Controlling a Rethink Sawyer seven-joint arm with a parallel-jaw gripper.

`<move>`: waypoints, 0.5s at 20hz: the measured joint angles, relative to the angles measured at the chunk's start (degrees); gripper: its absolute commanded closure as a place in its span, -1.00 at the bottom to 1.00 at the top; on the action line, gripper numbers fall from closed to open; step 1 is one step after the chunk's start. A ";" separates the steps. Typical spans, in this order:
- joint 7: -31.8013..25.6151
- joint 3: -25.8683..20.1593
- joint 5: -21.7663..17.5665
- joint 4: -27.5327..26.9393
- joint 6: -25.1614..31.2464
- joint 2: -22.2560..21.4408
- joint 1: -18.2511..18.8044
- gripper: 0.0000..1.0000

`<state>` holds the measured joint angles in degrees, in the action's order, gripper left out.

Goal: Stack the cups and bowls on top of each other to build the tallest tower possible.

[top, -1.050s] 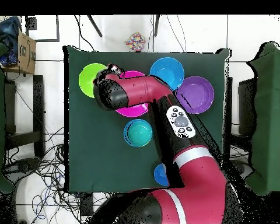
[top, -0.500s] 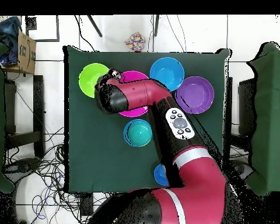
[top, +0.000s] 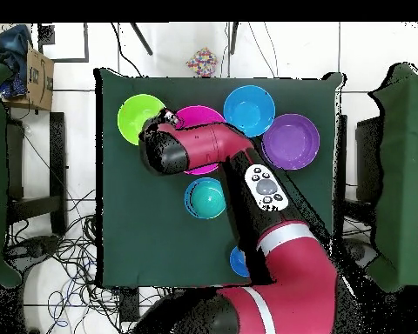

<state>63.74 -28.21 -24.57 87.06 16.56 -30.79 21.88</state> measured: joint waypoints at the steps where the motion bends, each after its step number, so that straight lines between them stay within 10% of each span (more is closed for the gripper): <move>1: 0.00 0.00 0.04 0.57 0.00 -0.45 0.00 -1.00; 10: 0.00 0.00 0.00 3.97 0.00 -3.41 -0.31 -1.00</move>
<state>63.74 -28.21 -24.57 91.03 16.56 -34.20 21.58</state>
